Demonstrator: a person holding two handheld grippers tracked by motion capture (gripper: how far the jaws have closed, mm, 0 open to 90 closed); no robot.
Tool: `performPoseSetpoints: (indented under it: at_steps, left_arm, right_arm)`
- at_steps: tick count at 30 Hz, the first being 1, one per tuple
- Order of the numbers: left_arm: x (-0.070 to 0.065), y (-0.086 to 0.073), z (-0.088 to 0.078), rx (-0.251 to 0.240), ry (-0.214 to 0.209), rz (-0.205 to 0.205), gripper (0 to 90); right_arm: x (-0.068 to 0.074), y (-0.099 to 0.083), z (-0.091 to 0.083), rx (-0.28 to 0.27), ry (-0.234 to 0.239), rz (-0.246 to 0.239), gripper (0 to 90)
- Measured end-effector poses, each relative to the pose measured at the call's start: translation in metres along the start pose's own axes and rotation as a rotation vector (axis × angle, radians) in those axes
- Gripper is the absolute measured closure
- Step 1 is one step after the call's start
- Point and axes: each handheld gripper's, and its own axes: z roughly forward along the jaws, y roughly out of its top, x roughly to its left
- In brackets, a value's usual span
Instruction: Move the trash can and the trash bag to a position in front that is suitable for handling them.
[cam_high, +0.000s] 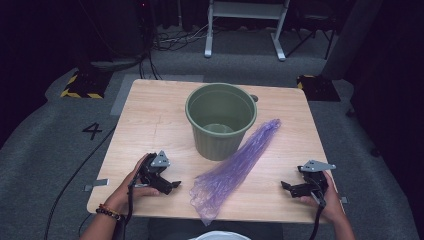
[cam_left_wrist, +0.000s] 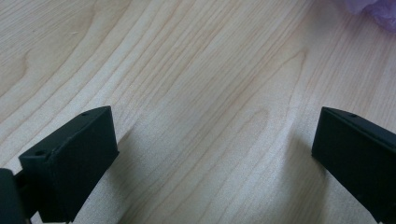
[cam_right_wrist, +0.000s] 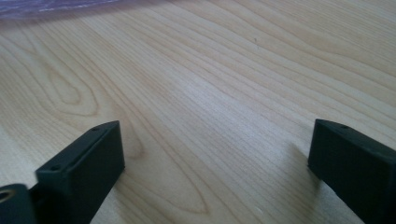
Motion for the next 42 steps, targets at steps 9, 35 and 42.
performPoseSetpoints:
  at_steps: [9, 35, 42]
  left_arm:
    - [0.0, 0.0, 0.0, -0.002, 0.0, 0.0, 0.1]
    - [0.0, 0.0, 0.0, -0.002, 0.0, 0.001, 0.1]
    - [0.0, 0.0, 0.0, -0.002, 0.0, 0.0, 0.1]
  right_arm:
    - [0.001, 0.001, -0.002, -0.039, 0.013, -0.03, 16.8]
    - [0.076, 0.088, 0.052, -0.139, 0.189, -0.268, 51.7]
    - [0.072, 0.084, 0.063, -0.112, 0.202, -0.228, 55.2]
